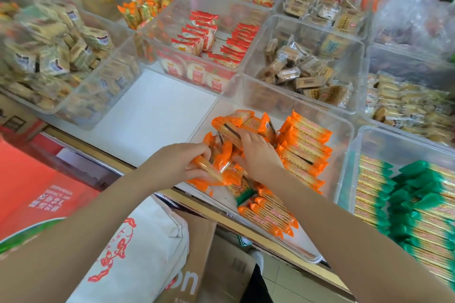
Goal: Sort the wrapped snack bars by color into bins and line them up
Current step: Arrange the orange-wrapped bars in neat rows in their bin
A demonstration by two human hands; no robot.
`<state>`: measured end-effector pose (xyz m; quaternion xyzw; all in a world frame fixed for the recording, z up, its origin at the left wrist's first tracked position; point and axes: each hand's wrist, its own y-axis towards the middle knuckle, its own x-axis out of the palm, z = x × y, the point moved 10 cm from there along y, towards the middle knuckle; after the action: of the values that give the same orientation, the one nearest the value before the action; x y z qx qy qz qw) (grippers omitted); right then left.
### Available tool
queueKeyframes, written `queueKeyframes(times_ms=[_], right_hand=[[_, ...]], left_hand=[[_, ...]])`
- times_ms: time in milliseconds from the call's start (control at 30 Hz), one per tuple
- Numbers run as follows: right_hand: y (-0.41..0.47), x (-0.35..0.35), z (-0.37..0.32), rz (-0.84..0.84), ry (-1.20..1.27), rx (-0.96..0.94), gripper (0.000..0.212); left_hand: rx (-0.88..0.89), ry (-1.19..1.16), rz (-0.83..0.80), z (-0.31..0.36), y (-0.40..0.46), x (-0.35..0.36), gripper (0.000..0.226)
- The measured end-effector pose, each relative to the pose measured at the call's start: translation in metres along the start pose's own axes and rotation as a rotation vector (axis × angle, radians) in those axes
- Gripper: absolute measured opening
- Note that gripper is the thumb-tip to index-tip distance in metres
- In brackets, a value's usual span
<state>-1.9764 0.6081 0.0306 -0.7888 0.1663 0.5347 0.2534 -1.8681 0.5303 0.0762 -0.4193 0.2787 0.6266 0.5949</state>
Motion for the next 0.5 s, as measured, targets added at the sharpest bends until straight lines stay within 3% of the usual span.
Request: queueKeyframes(times_ms=[100,200,300,433,500], right_hand=[[0.013,0.004,0.003,-0.031,-0.073,0.054,0.064],[0.021,-0.002,0.001,0.026,-0.107,0.053,0.039],[0.016,-0.022,0.009,0.084,0.159,0.078,0.017],[-0.023,-0.054,0.042,0.102,0.475,0.160,0.021],[-0.052,-0.065,0.060,0.096,0.512,0.178,0.029]], left_hand=[[-0.128,-0.289,0.127,-0.010,-0.009,-0.009,0.022],[-0.245,-0.502,0.224,-0.021,-0.015,-0.007,0.024],[-0.316,-0.689,0.308,-0.030,-0.019,-0.004,0.022],[-0.233,-0.542,0.118,-0.002,-0.005,0.011,0.017],[-0.163,-0.453,0.006,0.023,0.005,0.027,0.017]])
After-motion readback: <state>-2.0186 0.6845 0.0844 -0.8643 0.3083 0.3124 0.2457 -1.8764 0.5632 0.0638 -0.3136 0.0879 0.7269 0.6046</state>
